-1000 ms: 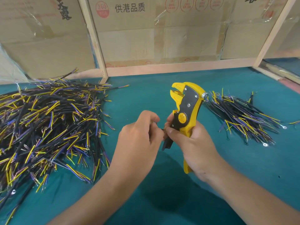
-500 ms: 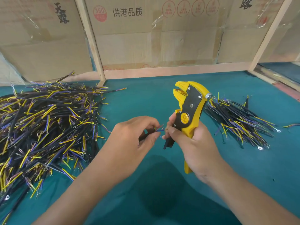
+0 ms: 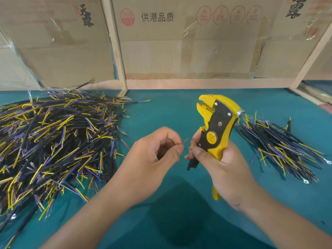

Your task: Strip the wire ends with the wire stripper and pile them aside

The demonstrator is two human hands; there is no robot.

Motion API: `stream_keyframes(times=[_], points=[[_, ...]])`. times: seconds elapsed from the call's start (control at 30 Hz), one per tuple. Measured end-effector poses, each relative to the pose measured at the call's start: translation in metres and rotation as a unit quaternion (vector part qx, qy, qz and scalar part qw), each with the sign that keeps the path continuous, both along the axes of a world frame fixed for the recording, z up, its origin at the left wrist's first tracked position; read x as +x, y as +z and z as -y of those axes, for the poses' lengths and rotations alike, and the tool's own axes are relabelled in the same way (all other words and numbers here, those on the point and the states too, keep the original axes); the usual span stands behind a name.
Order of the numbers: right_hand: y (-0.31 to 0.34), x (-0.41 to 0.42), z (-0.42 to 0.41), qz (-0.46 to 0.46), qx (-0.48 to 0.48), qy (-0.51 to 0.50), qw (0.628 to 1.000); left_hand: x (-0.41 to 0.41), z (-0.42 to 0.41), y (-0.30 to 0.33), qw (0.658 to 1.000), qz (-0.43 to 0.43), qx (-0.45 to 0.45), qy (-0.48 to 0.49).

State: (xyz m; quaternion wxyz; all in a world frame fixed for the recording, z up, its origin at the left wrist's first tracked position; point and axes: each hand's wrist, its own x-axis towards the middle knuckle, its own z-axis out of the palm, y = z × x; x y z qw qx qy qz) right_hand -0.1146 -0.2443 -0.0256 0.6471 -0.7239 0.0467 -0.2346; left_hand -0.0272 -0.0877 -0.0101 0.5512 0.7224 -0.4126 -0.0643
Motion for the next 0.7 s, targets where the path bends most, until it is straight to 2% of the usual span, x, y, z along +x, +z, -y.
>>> stream_keyframes(times=[0.23,0.4,0.53,0.7], points=[[-0.013,-0.007,0.012,-0.046,0.121,0.061,0.99,0.006,-0.004,-0.003,0.998,0.053,0.03,0.006],[-0.009,-0.006,0.027,-0.139,0.293,0.22,0.92,0.012,-0.009,0.001,0.998,0.055,0.029,0.003],[-0.01,-0.009,0.029,-0.176,0.284,0.306,0.892,0.016,-0.011,0.003,1.0,0.023,-0.004,0.007],[-0.011,-0.013,0.025,-0.166,0.264,0.366,0.877,0.016,-0.009,0.001,1.0,-0.005,-0.024,0.007]])
